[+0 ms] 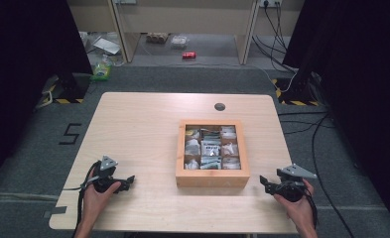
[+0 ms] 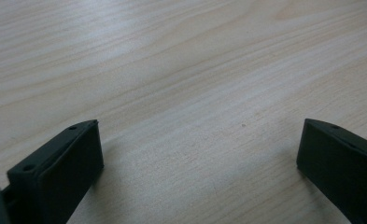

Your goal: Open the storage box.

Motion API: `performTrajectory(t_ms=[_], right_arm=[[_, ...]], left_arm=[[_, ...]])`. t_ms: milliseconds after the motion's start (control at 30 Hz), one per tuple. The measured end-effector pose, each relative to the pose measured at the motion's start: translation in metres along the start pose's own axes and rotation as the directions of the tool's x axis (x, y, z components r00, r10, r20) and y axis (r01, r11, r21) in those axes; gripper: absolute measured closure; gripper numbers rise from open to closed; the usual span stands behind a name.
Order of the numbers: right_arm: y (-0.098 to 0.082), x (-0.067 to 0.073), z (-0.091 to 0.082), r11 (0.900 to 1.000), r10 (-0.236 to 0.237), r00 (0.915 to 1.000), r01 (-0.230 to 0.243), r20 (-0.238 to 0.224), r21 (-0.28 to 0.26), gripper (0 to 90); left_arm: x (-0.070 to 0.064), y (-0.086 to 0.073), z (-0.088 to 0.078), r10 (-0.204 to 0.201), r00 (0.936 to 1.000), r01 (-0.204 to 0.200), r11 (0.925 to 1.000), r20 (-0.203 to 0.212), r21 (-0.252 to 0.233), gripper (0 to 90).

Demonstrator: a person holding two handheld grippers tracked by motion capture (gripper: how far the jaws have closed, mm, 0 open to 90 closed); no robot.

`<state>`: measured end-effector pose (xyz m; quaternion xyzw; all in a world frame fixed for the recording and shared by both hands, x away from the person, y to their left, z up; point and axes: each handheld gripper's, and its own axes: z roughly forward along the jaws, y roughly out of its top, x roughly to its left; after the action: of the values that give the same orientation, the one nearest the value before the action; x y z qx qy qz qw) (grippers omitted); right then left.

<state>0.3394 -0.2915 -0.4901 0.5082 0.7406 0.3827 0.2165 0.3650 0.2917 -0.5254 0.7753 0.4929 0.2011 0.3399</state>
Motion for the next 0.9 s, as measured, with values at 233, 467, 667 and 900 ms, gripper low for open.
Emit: performTrajectory(t_ms=[233,467,667,900], right_arm=[[0.005,0.014,-0.007,0.999,0.003,0.9996,-0.005,-0.028,-0.048,27.6],[-0.003,0.028,-0.020,0.998,-0.037,0.9967,0.033,-0.072,-0.059,28.8],[-0.001,0.039,-0.021,0.995,-0.076,0.9899,0.067,-0.120,-0.076,33.0],[0.001,0.045,-0.021,0.991,-0.109,0.9841,0.096,-0.140,-0.097,39.0]], left_arm=[[0.000,0.000,0.000,0.000,1.0000,0.000,1.0000,0.000,0.000,0.0],[0.000,0.000,0.000,0.000,1.0000,0.000,1.0000,0.000,0.000,0.0],[0.000,0.000,0.000,0.000,1.0000,0.000,1.0000,0.000,0.000,0.0],[0.000,0.000,0.000,0.000,1.0000,0.000,1.0000,0.000,0.000,0.0]])
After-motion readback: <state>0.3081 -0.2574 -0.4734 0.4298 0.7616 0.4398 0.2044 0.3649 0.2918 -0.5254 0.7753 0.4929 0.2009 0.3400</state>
